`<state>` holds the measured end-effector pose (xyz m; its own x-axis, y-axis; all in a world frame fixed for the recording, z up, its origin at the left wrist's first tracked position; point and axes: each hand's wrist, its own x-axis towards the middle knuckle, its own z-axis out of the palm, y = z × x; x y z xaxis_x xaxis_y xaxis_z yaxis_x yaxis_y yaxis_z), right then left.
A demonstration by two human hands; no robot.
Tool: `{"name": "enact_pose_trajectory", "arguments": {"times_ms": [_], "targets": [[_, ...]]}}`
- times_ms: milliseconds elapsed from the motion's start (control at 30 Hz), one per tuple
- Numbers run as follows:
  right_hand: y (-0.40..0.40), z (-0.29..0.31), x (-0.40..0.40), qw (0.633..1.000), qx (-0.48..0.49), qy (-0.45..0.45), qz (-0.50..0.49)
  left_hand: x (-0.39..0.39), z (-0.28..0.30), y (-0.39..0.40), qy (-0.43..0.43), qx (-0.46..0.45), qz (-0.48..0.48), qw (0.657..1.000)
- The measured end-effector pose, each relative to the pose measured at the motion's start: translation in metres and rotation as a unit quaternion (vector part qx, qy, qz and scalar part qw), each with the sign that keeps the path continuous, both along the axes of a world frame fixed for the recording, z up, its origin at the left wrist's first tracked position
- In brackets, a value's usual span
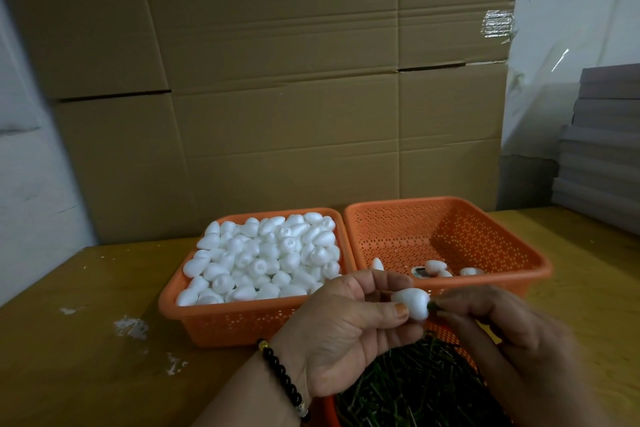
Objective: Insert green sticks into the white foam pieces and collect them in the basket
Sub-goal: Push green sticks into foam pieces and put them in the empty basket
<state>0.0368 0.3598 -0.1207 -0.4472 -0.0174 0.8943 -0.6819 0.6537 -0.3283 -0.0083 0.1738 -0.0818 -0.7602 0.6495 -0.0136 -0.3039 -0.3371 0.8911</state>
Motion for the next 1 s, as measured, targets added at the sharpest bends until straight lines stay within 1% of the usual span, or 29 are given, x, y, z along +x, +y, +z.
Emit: {"name": "enact_pose_trajectory", "arguments": {"times_ms": [400, 600, 767, 1000], "targets": [[-0.0031, 0.0006, 0.0011, 1.000, -0.002, -0.003, -0.009, 0.0013, -0.0002, 0.0009, -0.002, 0.000, -0.002, 1.000], [-0.0010, 0.0023, 0.0025, 1.000, 0.009, -0.023, -0.016, 0.0006, 0.0012, -0.0003, -0.004, 0.010, -0.008, 1.000], [-0.0016, 0.0026, 0.0029, 0.998, -0.029, -0.047, 0.005, -0.0029, 0.0017, -0.0020, -0.003, 0.023, 0.000, 1.000], [0.0024, -0.0064, -0.0004, 0.998, -0.038, -0.053, 0.023, -0.0037, 0.0051, -0.0023, -0.007, 0.032, 0.008, 0.999]]}}
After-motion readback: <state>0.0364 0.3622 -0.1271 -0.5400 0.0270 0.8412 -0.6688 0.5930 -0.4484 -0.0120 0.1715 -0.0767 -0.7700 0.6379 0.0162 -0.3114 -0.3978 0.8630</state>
